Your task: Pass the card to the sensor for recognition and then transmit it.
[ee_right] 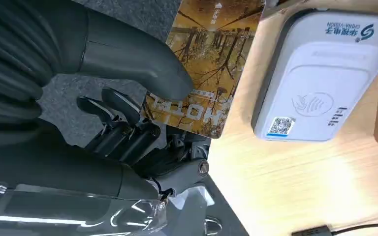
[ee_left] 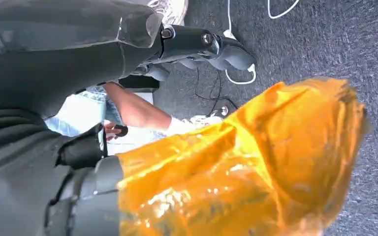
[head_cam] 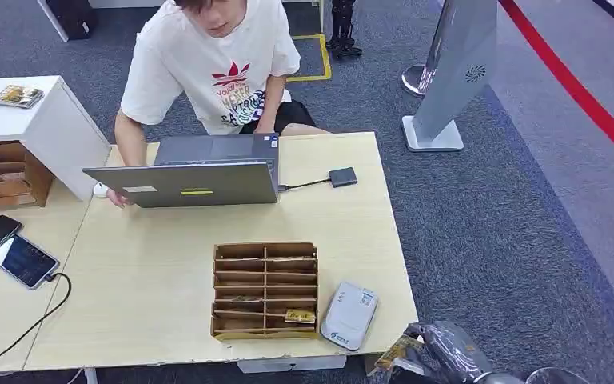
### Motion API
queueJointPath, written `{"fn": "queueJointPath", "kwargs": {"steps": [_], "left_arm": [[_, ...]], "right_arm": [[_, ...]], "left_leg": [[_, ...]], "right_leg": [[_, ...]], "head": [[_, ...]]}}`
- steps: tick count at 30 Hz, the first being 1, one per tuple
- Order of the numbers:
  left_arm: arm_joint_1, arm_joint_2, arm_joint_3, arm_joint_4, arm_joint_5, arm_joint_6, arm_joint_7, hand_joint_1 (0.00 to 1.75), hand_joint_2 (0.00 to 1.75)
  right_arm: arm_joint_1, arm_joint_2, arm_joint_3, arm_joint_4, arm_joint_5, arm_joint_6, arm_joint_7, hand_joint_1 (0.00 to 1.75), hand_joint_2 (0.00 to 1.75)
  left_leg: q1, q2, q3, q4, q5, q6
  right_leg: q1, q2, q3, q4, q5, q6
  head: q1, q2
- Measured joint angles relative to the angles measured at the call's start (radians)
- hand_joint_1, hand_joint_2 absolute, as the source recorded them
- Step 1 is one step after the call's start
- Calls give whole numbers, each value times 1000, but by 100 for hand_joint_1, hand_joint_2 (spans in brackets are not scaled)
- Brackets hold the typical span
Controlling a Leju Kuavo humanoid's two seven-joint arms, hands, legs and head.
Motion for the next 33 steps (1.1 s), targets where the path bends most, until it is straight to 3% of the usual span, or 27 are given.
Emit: {"fn": "queueJointPath", "kwargs": {"steps": [8,20,33], "left_arm": [[0,-1,0,0,2,0,0,0,0],[-5,43,-37,8,104,66,0,0,0],[-114,56,-153,137,200,155,0,0,0]], "right_arm": [[21,0,-23,-6,3,-1,0,175,175],[60,-2,-47,-47,4,-14,-2,175,175],[3,32,-66,-57,-13,42,-110,175,175]], "left_leg": [[0,0,0,0,0,0],[0,0,0,0,0,0],[0,0,1,0,0,0]], "right_leg": [[0,0,0,0,0,0],[0,0,0,0,0,0],[0,1,1,0,0,0]], "head": [[0,0],[0,0],[0,0]]}}
